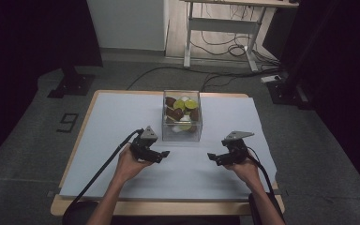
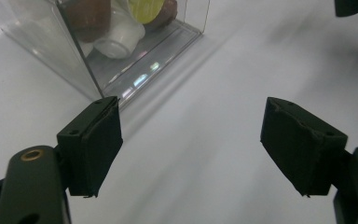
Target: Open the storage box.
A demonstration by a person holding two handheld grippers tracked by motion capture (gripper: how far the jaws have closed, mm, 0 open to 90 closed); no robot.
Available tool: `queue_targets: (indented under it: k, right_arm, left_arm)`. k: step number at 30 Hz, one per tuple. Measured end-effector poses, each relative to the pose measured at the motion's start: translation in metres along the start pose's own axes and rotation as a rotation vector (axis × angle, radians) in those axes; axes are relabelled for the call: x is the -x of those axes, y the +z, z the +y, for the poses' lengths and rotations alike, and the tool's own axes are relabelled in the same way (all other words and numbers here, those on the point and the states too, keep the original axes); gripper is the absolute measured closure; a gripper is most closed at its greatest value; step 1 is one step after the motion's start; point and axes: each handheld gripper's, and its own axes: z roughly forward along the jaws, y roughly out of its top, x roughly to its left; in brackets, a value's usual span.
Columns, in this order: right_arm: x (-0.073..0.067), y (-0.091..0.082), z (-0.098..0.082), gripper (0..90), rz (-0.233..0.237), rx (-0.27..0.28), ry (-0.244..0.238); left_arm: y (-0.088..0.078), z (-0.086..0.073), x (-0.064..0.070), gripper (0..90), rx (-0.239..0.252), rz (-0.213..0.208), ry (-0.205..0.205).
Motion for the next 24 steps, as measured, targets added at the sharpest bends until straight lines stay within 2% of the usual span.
queue_targets:
  k: [8,24]
  right_arm:
    - [-0.005,0.002,0.009,17.2,0.012,0.018,-0.036]
    - [-0.012,0.014,0.027,31.6,0.036,0.019,-0.024]
  left_arm:
    - [0.003,0.008,0.000,23.4,0.010,-0.002,0.015]
    - [0.014,0.025,-0.004,31.1,0.008,0.003,0.030]
